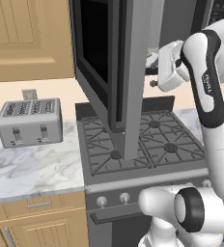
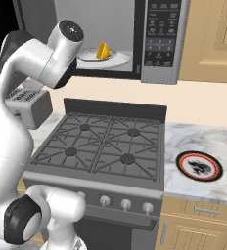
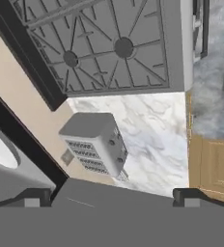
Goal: Pick the cheese from the counter and place it in the microwave. Then turn on the microwave.
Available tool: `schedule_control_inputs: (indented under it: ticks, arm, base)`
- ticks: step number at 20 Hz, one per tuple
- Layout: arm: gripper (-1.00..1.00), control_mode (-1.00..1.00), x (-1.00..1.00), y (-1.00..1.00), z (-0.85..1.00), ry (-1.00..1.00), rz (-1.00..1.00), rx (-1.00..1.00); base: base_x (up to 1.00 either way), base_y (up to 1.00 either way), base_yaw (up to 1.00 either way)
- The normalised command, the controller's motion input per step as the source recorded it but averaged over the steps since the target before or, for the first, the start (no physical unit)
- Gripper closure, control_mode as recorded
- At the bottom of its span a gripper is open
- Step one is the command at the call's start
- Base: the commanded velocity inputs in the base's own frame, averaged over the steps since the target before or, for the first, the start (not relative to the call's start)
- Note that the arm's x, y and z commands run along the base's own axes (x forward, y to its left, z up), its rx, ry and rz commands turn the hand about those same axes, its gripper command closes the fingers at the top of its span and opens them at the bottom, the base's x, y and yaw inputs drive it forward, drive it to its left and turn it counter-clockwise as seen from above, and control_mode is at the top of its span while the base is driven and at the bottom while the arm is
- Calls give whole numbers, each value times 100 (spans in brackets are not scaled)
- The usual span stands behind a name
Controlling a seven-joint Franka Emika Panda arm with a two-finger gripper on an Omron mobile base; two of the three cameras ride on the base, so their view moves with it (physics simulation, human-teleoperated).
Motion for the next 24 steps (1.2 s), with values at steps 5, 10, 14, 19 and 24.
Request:
schedule_control_inputs:
  ticks: [5, 10, 14, 19, 24]
  arm:
    - [-100, -100, -77, 3, 6, -24, 0, -29]
    - [-100, -100, -47, 0, 21, -30, 0, -60]
    - [-100, -100, -63, 0, 32, -31, 2, -69]
    - [-100, -100, -74, 0, 60, -24, 0, -60]
    - [-100, -100, -72, -2, 67, -9, 0, -43]
  base:
    - [0, 0, 0]
    - [0, 0, 0]
    - [0, 0, 0]
    - [0, 0, 0]
    - [0, 0, 0]
